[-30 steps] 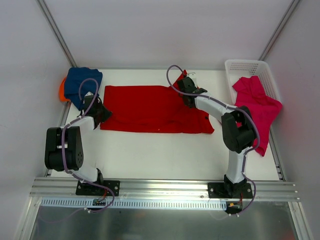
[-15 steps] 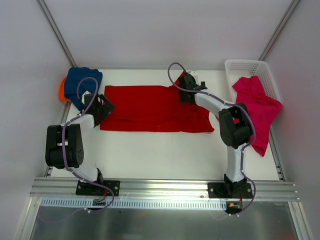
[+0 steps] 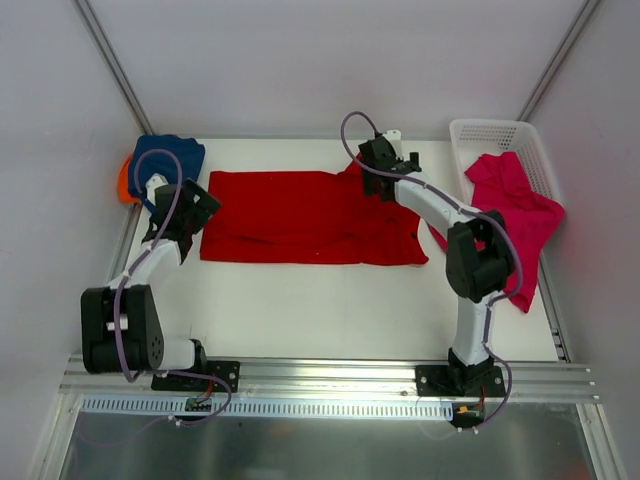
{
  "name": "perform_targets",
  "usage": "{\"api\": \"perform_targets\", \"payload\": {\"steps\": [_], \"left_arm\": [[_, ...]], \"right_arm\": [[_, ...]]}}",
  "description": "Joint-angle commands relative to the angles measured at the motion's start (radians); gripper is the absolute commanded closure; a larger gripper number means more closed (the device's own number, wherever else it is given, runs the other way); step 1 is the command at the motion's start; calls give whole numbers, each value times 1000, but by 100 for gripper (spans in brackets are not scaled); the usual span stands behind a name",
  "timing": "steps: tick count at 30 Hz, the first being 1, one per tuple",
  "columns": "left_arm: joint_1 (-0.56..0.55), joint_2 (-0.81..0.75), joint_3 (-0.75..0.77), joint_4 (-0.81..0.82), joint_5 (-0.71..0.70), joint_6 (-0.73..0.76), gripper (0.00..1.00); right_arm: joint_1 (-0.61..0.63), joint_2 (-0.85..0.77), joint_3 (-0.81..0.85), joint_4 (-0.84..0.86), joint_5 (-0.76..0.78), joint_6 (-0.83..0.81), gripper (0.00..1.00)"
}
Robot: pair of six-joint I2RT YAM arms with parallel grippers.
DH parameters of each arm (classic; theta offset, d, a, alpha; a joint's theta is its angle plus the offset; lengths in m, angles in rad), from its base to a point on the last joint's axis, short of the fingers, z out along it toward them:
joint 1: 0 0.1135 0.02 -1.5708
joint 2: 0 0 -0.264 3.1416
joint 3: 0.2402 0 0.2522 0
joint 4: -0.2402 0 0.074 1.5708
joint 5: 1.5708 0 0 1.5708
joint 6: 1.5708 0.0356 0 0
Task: Fold and stack the t-shirts
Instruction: Fold the flattened tshirt in 1/3 of the way
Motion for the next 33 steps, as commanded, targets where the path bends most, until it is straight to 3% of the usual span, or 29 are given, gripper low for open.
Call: {"api": "perform_targets", "payload": {"steps": [1, 8, 14, 19, 23, 30, 33], "left_arm": [[4, -133, -49, 93, 76, -36, 1], [-1, -180, 20, -2, 389, 18, 1], [-7, -278, 49, -227, 543, 67, 1], [-11, -301, 187, -508, 553, 296, 1], [-13, -282, 238, -608, 537, 406, 1], [-10, -354, 180, -642, 422, 475, 1], [-8, -431, 157, -631, 371, 469, 1]], "right_arm": [[17, -240, -77, -49, 9, 57, 1], [122, -494, -356, -9, -117, 187, 0], [188, -500, -473, 41, -279, 290, 1], [222, -433, -467, 87, -341, 315, 1], [227, -359, -438, 103, -341, 330, 2], [227, -283, -428, 127, -304, 344, 4], [225, -243, -418, 140, -289, 339, 16]]}}
